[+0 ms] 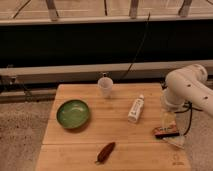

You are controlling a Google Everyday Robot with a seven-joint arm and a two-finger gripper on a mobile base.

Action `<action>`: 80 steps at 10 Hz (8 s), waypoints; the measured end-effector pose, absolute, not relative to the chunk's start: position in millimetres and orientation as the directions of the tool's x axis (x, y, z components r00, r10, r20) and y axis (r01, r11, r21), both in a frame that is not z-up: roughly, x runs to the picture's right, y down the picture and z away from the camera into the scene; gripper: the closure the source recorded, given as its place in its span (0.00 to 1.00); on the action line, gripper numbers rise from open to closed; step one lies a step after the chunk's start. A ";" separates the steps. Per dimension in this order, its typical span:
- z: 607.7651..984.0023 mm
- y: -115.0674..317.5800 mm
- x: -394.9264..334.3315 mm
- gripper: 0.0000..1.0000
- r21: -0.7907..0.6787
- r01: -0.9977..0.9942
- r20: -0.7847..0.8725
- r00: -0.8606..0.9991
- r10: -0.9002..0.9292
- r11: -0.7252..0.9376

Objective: Drag the pepper across the table

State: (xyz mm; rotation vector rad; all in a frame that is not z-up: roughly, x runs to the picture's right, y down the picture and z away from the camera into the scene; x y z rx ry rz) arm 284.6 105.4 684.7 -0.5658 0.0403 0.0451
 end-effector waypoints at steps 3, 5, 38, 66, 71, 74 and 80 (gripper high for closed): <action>684.7 105.4 284.6 0.20 -0.535 -0.054 -0.051 0.998 0.032 0.843; 684.6 105.6 284.4 0.20 -0.535 -0.053 -0.051 0.998 0.031 0.843; 740.1 257.6 62.3 0.20 -0.509 0.691 0.374 0.715 -0.591 0.514; 755.9 293.9 62.5 0.20 -0.424 0.778 0.459 0.625 -0.631 0.463; 758.2 297.6 64.4 0.20 -0.418 0.785 0.467 0.618 -0.633 0.458; 759.4 299.3 65.6 0.20 -0.415 0.789 0.470 0.613 -0.635 0.453; 761.8 302.4 66.5 0.20 -0.412 0.796 0.478 0.604 -0.638 0.445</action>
